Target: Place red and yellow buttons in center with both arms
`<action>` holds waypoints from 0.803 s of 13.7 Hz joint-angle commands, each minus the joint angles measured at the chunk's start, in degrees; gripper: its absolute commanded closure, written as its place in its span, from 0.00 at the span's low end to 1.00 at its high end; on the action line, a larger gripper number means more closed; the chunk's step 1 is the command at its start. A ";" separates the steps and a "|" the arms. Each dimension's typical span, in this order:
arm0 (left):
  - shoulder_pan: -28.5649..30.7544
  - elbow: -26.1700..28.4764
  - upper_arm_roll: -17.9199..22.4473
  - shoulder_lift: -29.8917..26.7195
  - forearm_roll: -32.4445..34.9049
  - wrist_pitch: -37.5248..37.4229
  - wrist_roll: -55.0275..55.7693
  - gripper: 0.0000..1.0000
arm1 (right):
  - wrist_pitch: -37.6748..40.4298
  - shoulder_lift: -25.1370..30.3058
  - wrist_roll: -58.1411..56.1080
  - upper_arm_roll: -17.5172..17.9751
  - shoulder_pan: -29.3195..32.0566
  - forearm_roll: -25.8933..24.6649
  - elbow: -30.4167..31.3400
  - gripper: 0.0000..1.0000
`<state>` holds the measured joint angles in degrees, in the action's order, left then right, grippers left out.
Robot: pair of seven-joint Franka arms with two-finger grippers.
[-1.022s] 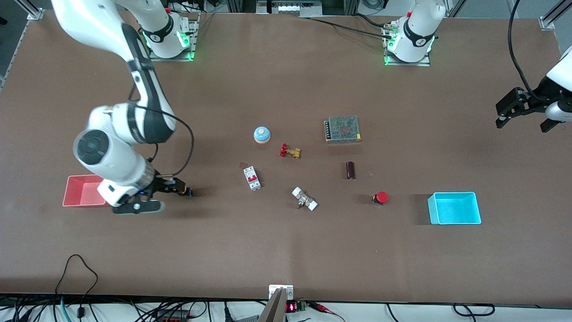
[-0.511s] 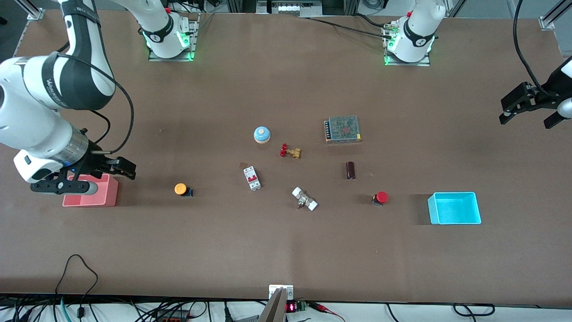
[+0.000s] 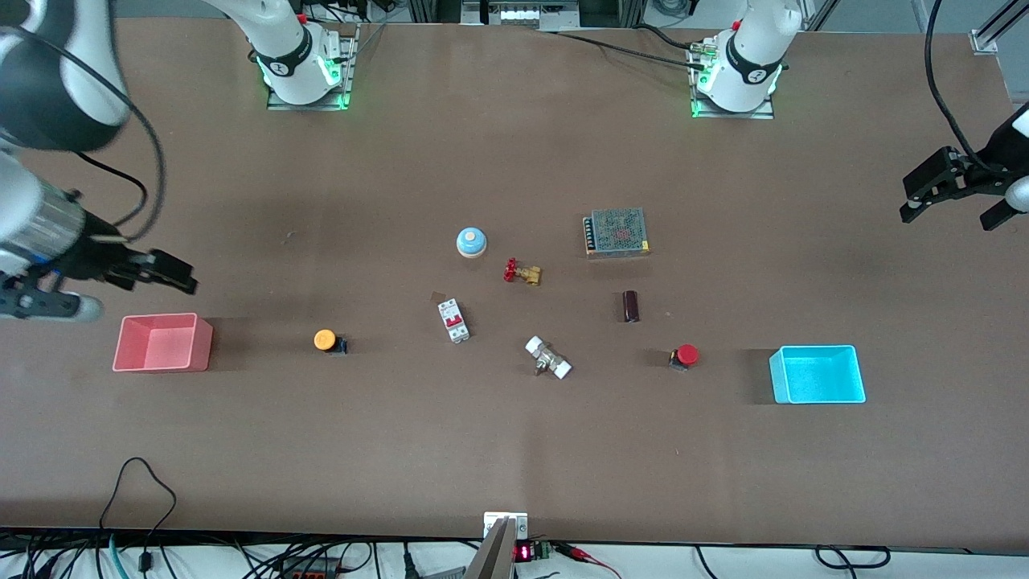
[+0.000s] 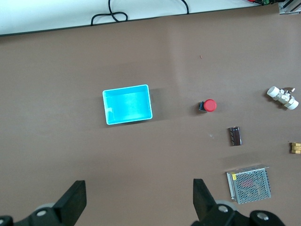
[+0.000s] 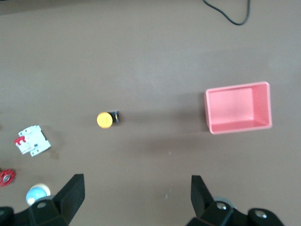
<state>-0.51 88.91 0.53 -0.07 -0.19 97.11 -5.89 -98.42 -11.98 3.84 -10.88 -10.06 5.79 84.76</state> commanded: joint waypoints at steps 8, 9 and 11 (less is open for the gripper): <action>0.42 -1.28 -0.62 -0.28 -0.69 -2.01 5.45 0.00 | 9.30 11.70 -4.89 5.26 6.90 -6.14 7.16 0.00; 0.42 -1.28 -0.62 -0.28 -0.69 -2.10 5.45 0.00 | 9.47 12.76 -4.98 5.26 6.90 -6.14 8.13 0.00; 0.42 -1.72 -0.53 -0.28 -0.78 -2.36 5.02 0.00 | 9.56 14.00 -5.24 5.17 6.99 -6.14 9.46 0.00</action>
<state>-0.51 88.61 0.30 -0.27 -0.19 96.28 -1.11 -88.88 -0.46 -0.52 -6.47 -3.76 0.33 91.63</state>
